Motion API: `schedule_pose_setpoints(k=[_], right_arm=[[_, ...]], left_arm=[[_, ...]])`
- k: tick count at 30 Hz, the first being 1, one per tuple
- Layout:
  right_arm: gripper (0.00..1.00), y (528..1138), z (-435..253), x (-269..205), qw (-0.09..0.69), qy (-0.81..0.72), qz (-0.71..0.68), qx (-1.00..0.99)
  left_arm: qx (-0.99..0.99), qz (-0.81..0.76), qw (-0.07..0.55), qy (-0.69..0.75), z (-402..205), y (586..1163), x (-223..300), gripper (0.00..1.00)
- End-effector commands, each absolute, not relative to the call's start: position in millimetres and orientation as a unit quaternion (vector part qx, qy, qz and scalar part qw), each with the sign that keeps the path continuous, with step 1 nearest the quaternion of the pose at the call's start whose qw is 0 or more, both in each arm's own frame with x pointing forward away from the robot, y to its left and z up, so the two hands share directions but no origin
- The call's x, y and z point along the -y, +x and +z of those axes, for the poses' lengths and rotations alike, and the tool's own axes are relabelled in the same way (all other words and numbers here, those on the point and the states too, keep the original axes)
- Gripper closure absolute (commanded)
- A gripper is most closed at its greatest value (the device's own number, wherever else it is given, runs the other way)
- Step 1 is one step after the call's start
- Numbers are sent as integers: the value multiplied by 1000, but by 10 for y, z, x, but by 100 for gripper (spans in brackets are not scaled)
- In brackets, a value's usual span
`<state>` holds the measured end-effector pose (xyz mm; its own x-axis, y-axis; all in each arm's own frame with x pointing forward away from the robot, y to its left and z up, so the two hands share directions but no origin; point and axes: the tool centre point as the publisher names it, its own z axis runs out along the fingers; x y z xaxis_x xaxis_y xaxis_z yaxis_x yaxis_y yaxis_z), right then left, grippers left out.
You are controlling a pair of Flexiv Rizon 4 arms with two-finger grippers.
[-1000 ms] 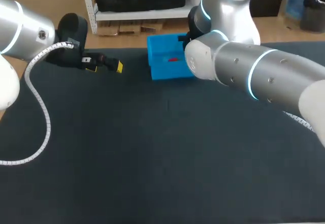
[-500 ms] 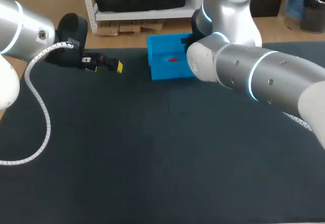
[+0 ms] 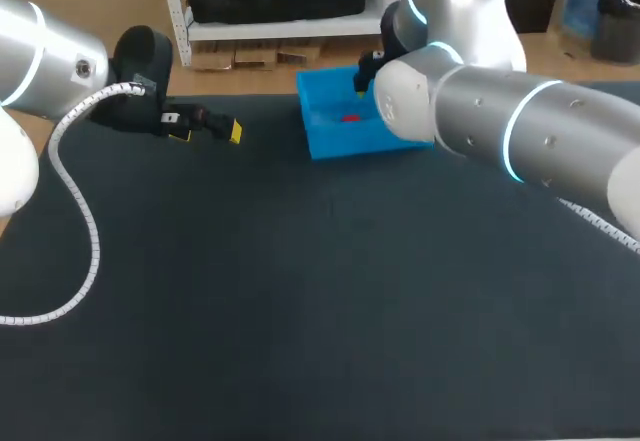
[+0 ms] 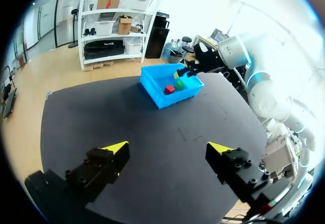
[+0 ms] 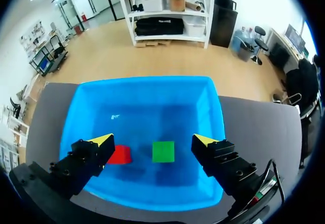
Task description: Use the left arm to pick the red cube and place it into the blue plastic box first, then use the right arm to grasp the green cube and put it into the same blue plastic box after the first action is fully finished.
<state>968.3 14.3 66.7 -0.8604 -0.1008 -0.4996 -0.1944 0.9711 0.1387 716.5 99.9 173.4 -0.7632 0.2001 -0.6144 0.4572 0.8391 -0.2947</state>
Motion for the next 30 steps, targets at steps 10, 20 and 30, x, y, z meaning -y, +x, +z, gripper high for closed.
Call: schedule_pose_setpoints(k=[10,20,30], right_arm=[[0,9252,1014,-72,240,-87,78,-964],[0,8862,1146,16,230,-80,78,-967],[0,8433,1213,134,222,-80,71,-969]], left_arm=[[-912,-221,294,181,1731,7164,-1011,0],[-912,-221,294,181,1731,7164,-1011,0],[-912,-221,294,181,1731,7164,-1011,0]])
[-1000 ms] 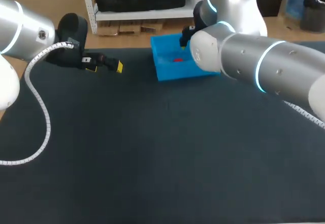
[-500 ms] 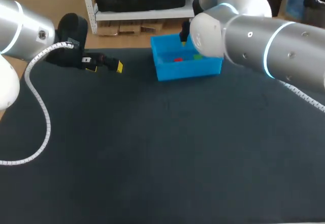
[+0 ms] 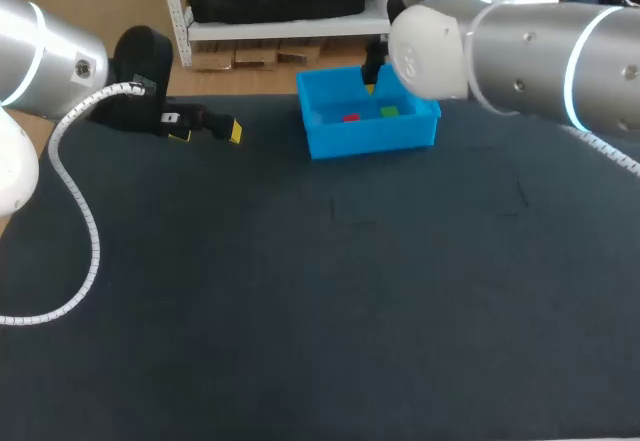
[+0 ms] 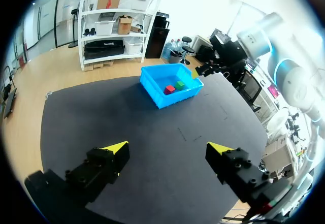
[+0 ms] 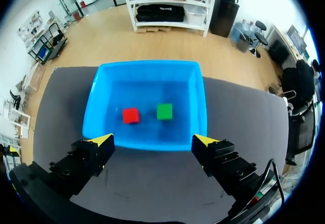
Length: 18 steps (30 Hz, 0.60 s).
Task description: Use the left arm to pick the red cube and place it into the blue plastic box first, then use the right arm to grasp the green cube and put it into the same blue plastic box after the first action is fully finished.
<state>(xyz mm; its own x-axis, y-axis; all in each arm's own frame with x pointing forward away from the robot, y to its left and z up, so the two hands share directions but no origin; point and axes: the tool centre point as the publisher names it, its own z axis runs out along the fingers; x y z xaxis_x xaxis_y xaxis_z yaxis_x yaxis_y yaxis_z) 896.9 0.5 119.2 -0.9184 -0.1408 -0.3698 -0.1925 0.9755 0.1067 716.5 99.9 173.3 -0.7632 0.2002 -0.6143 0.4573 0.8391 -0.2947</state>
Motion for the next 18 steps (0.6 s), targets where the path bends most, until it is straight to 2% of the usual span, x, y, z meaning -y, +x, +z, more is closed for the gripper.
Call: schedule_pose_setpoints(k=[1,18], right_arm=[[0,8395,1216,146,222,-80,70,-969],[0,7960,1200,244,218,-86,64,-970]], left_arm=[[-912,-221,294,181,1731,7164,-1011,0],[-912,-221,294,181,1731,7164,-1011,0]])
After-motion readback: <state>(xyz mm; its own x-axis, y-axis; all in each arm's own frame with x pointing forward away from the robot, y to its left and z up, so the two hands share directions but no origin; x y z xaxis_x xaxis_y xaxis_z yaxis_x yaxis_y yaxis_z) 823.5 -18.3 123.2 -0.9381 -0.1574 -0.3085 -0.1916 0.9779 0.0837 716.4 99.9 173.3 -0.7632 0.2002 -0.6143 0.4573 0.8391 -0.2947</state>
